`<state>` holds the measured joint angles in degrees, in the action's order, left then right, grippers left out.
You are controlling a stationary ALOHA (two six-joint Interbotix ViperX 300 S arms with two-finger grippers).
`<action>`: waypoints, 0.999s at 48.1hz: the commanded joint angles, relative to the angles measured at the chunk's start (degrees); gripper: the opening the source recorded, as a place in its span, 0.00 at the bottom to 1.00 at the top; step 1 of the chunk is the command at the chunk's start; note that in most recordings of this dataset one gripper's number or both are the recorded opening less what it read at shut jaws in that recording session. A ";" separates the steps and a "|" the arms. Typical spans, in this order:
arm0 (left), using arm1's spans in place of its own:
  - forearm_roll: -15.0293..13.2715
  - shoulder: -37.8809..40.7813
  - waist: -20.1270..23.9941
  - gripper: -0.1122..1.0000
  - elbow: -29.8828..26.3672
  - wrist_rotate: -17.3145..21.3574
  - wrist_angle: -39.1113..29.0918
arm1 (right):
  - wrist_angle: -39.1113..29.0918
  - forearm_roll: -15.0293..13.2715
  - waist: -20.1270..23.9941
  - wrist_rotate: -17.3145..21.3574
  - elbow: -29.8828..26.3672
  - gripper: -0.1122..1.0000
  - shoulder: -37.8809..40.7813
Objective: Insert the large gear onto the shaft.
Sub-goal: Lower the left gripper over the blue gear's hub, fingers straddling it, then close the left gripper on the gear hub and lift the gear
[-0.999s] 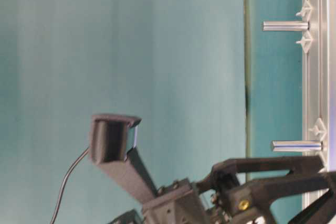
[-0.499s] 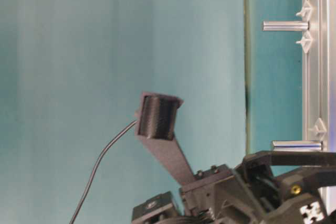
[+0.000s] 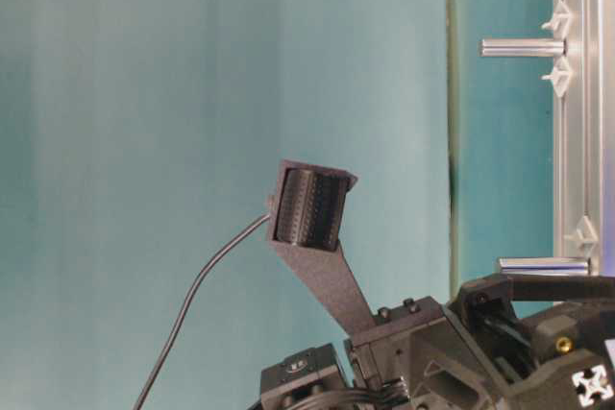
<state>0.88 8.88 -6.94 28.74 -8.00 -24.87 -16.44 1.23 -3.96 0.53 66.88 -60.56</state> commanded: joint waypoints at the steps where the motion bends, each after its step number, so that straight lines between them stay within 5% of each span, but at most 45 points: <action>1: 0.09 -0.26 -0.26 0.92 -0.62 0.09 -0.09 | 0.26 -0.09 0.00 0.18 -0.53 0.73 0.35; 48: 0.09 0.18 -2.02 0.92 -0.62 0.70 -3.16 | 0.26 0.00 -0.09 0.18 -0.53 0.73 0.35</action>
<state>0.88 9.49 -8.17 28.48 -7.65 -27.69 -16.44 1.23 -3.87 0.53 66.88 -60.47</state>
